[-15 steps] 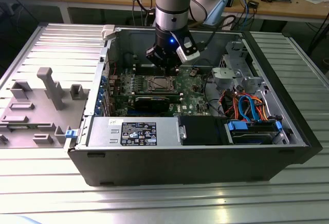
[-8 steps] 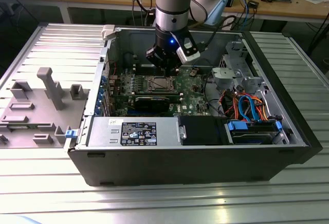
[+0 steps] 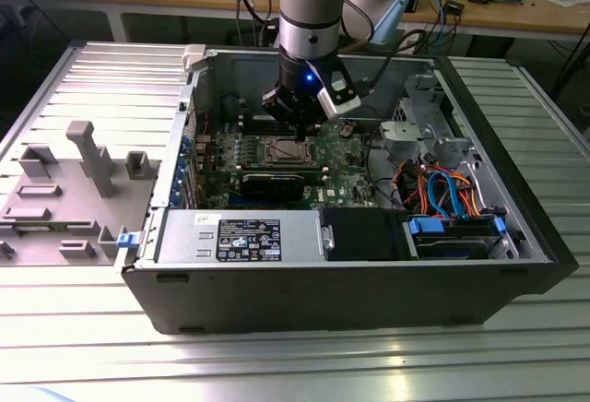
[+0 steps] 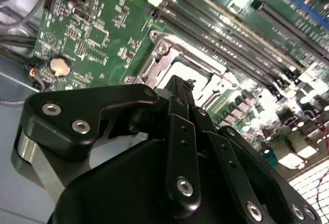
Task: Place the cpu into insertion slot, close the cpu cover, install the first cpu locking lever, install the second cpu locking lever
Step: 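Install the second cpu locking lever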
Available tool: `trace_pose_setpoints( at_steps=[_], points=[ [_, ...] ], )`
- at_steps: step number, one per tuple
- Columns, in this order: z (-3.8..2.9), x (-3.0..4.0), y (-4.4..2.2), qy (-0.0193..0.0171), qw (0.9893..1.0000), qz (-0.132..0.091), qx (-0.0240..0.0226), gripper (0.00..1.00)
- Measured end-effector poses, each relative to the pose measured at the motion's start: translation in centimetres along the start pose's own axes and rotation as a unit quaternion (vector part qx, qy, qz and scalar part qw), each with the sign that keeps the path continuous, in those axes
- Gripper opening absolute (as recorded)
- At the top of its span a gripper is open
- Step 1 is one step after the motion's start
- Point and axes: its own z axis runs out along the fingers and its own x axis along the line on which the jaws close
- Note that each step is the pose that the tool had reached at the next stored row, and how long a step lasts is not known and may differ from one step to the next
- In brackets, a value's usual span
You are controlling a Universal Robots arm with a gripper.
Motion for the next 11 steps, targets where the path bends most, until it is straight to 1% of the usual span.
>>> trace_pose_setpoints(
  at_steps=[1,11],
  points=[
    [-0.01,0.01,-0.09,0.0,1.0,0.0,0.0,0.11],
    [-0.02,0.01,-0.17,0.0,1.0,0.0,0.0,0.11]
  ],
)
